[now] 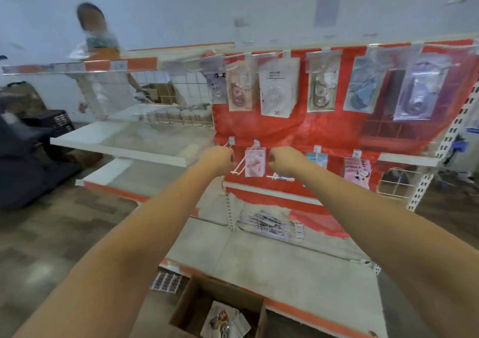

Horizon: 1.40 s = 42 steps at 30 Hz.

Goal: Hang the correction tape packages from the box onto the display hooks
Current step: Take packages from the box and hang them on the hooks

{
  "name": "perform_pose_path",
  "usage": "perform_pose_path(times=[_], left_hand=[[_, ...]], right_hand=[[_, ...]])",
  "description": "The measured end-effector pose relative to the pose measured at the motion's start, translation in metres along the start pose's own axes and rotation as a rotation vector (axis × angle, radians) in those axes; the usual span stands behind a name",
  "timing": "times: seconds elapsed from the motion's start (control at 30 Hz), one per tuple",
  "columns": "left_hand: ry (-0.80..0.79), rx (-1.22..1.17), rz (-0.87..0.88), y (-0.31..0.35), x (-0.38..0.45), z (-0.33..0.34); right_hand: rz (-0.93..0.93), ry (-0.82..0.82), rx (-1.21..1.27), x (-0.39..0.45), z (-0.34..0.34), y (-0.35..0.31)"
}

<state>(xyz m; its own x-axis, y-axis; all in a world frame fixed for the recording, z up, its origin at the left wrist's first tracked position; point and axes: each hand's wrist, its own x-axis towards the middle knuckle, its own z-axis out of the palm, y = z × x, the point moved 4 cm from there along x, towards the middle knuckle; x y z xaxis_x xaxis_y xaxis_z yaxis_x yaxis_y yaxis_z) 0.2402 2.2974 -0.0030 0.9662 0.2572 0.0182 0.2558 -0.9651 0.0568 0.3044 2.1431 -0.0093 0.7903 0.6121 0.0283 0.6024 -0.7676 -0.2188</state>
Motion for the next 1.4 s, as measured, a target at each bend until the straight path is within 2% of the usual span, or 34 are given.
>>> perform_pose_path(times=[0.2, 0.47, 0.77, 0.97, 1.1, 1.4], left_hand=[[0.012, -0.047, -0.077, -0.099, -0.007, 0.022], [-0.211, -0.037, -0.084, -0.193, -0.001, 0.147], [-0.518, -0.102, -0.093, -0.229, -0.032, 0.345], [-0.701, -0.155, -0.204, -0.246, -0.059, 0.492], [-0.76, -0.153, -0.203, -0.255, -0.061, 0.593], [-0.849, -0.046, -0.137, -0.269, -0.022, 0.826]], right_hand=[[-0.03, -0.036, 0.094, 0.041, 0.048, -0.087], [0.099, -0.148, 0.163, 0.061, 0.182, -0.133], [0.259, -0.533, 0.168, 0.033, 0.378, -0.095], [0.39, -0.727, 0.212, 0.01, 0.53, -0.065], [0.396, -0.78, 0.217, 0.0, 0.646, -0.044], [0.541, -0.84, 0.201, -0.001, 0.886, 0.021]])
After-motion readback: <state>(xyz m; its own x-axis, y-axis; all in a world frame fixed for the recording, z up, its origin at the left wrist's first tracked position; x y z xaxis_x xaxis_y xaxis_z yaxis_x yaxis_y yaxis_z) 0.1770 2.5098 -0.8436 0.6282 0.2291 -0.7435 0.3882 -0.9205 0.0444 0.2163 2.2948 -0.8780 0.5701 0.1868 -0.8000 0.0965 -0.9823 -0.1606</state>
